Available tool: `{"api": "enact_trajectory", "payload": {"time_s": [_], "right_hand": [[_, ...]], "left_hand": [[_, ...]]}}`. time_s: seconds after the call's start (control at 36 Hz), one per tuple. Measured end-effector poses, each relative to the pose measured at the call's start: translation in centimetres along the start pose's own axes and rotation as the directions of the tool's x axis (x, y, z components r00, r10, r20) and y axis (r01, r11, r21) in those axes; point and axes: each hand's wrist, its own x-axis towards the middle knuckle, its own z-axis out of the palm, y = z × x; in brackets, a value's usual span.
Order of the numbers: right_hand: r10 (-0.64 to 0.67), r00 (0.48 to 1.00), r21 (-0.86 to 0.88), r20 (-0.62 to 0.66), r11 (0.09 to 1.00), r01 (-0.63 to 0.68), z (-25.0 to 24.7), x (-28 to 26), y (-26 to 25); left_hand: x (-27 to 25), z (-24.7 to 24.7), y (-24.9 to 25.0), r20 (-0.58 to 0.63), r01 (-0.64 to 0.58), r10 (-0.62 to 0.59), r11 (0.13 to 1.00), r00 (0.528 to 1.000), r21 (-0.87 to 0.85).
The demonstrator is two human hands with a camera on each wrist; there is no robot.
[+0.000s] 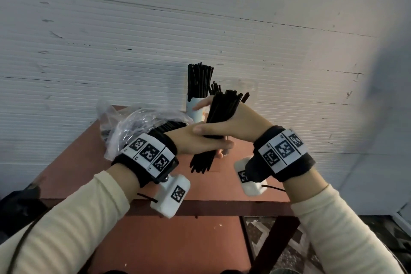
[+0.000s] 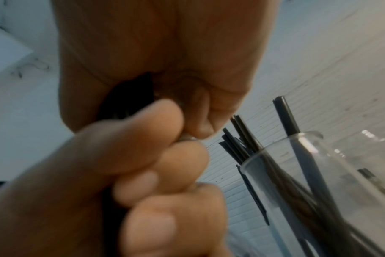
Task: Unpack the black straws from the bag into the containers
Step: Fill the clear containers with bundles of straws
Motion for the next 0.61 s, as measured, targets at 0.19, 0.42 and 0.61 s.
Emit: {"api": "enact_trajectory", "payload": {"time_s": [0.19, 0.42, 0.61], "right_hand": [[-0.065, 0.966, 0.122, -0.251, 0.988, 0.098, -1.8, 0.3, 0.2], [0.118, 0.792, 0.324, -0.600, 0.940, 0.106, -8.1, 2.2, 2.4], [0.235, 0.792, 0.352, -0.563, 0.935, -0.027, -10.1, 5.2, 4.4]], "left_hand": [[1.3, 0.2, 0.6, -0.198, -0.015, -0.007, 0.994, 0.980, -0.111], [5.9, -0.4, -1.8, -0.658, -0.063, 0.046, 0.998, 0.751, -0.002], [8.6, -2.2, -3.3, -0.369, 0.093, -0.132, 0.988, 0.920, -0.121]]}}
